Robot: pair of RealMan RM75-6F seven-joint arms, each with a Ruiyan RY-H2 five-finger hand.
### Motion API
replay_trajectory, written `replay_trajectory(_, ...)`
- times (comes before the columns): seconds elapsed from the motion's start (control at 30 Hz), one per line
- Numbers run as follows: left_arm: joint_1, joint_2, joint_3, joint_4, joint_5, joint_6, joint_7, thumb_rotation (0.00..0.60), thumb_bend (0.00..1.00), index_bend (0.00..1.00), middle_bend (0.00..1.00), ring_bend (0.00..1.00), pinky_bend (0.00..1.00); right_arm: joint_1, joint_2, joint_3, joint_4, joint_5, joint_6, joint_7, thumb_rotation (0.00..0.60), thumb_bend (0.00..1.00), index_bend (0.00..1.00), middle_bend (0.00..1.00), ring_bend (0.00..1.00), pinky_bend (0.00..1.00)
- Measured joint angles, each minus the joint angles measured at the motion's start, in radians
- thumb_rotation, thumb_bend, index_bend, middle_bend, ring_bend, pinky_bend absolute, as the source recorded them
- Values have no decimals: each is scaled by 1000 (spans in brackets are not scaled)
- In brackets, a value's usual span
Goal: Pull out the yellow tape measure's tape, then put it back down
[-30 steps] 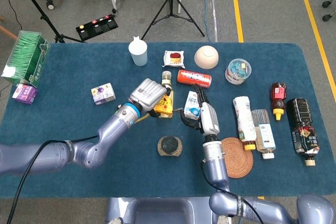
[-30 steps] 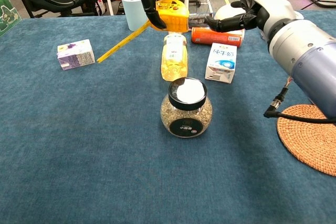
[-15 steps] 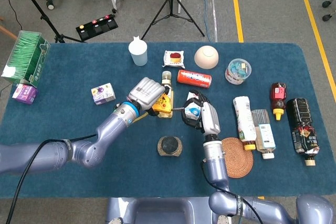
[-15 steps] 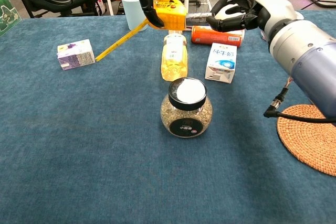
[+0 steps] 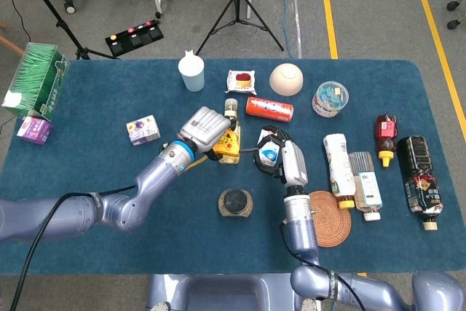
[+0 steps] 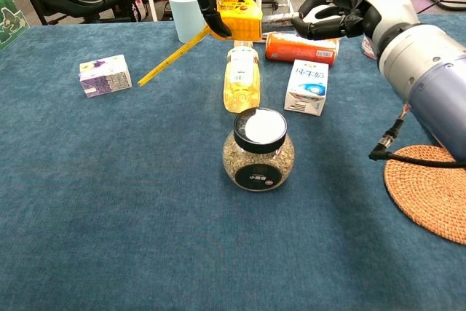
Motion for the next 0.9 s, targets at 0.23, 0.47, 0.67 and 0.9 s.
replay_trajectory(0.23, 0, 1, 3, 2, -1, 0, 0, 600, 281, 624, 526, 498, 669, -5, 7, 2, 1, 2, 2, 6, 577, 986, 587, 250, 198, 150)
replay_trajectory(0.47, 6, 7, 7, 5, 5, -1, -6, 600, 281, 624, 526, 498, 669, -10, 17, 3, 1, 5, -1, 11, 582, 1000, 587, 251, 198, 153)
replay_trajectory(0.67, 17, 17, 12, 1, 16, 0, -13, 600, 281, 624, 526, 498, 669, -19, 29, 5, -1, 7, 3, 15, 581, 1000, 587, 254, 197, 156)
replay_trajectory(0.9, 30, 30, 21, -6, 32, -3, -19, 600, 281, 624, 526, 498, 669, -31, 45, 4, -6, 7, 9, 22, 584, 1000, 588, 255, 198, 161)
